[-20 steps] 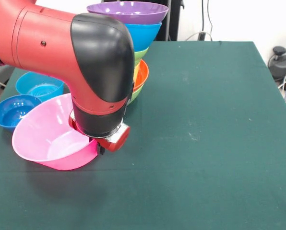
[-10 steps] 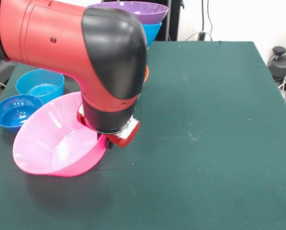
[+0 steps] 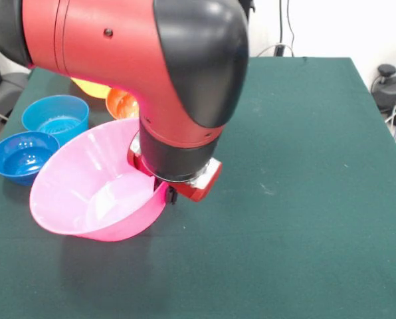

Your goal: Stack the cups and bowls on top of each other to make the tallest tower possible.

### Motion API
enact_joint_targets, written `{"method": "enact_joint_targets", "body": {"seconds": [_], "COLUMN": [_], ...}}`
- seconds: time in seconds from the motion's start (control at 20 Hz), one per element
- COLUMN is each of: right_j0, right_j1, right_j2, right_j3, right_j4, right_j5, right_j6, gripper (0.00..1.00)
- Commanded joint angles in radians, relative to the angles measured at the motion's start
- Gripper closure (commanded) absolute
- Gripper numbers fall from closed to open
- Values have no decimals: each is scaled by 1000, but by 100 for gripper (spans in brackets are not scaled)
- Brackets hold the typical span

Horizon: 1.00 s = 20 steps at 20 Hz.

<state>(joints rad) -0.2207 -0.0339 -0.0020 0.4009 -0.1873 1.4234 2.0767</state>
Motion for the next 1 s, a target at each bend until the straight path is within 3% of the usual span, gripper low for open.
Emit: {"method": "enact_joint_targets", "body": {"seconds": [0.05,0.25,0.55,1.0], "right_j0": [29,31,46,85], "right_j1": [10,-1,-80,-130], "right_j2": [61,35,10,-29], "right_j3": [-132,-171,-145,-159], "right_j4": [-61,-75,-48,-21], "right_j5": [138,144,182,251], "right_j6": [-293,-339,-384,-333], "gripper": [100,100,100,100]}}
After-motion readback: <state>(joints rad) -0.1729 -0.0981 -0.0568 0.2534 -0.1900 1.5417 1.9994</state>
